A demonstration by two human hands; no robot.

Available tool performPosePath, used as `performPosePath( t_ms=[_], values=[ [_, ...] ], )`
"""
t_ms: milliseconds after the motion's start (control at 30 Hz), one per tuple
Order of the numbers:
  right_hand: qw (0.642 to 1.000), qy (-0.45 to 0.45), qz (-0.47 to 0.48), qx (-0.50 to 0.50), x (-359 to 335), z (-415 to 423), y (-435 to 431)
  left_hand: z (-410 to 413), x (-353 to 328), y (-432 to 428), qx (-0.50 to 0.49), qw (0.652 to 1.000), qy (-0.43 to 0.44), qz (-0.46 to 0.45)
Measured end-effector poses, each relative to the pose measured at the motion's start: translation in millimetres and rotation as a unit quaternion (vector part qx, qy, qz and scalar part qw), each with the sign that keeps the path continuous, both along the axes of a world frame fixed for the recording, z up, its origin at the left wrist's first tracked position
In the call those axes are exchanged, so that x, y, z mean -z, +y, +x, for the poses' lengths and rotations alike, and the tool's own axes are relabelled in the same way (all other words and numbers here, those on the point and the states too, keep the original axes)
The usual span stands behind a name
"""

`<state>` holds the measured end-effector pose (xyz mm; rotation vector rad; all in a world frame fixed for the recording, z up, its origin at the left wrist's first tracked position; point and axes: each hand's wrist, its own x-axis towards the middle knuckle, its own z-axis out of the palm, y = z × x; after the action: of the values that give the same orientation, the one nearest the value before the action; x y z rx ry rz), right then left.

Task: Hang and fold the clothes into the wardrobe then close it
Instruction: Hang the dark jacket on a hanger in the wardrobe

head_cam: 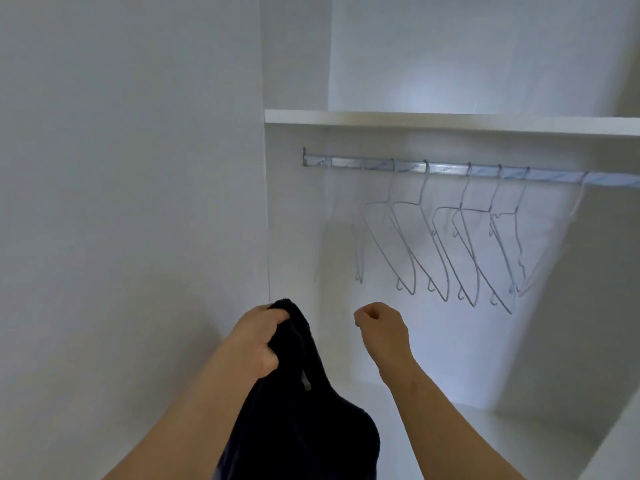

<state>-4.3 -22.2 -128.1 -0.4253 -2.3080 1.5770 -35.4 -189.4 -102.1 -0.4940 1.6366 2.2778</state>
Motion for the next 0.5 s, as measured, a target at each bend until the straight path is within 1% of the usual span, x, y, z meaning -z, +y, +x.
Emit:
performPosePath(
  t_ms=[133,267,400,433,467,500],
  values=[
    [0.998,0.056,0.009,-0.009,-19.4,-69.6,18.8,-56.8,-10.5,21.7,-0.043,0.999,-0.007,0.014],
    [0.996,0.068,-0.008,-0.062,-38.4,-133.6,31.5,-103.6,-21.5,35.1,-0.064,0.997,-0.015,0.027],
    [0.993,0.014,-0.018,-0.117,-40.5,-188.3,25.0,-127.2,-21.9,39.8,-0.091,0.994,-0.025,0.055],
    [0.991,-0.01,-0.042,-0.125,-39.4,-199.4,22.1,-129.9,-21.2,40.4,-0.1,0.993,-0.025,0.061],
    [0.986,-0.042,-0.094,-0.133,-38.0,-208.7,19.3,-131.4,-20.5,41.2,-0.108,0.992,-0.025,0.066],
    [0.973,-0.081,-0.164,-0.143,-36.3,-217.9,15.8,-132.8,-19.9,41.1,-0.115,0.991,-0.024,0.067]
  ],
)
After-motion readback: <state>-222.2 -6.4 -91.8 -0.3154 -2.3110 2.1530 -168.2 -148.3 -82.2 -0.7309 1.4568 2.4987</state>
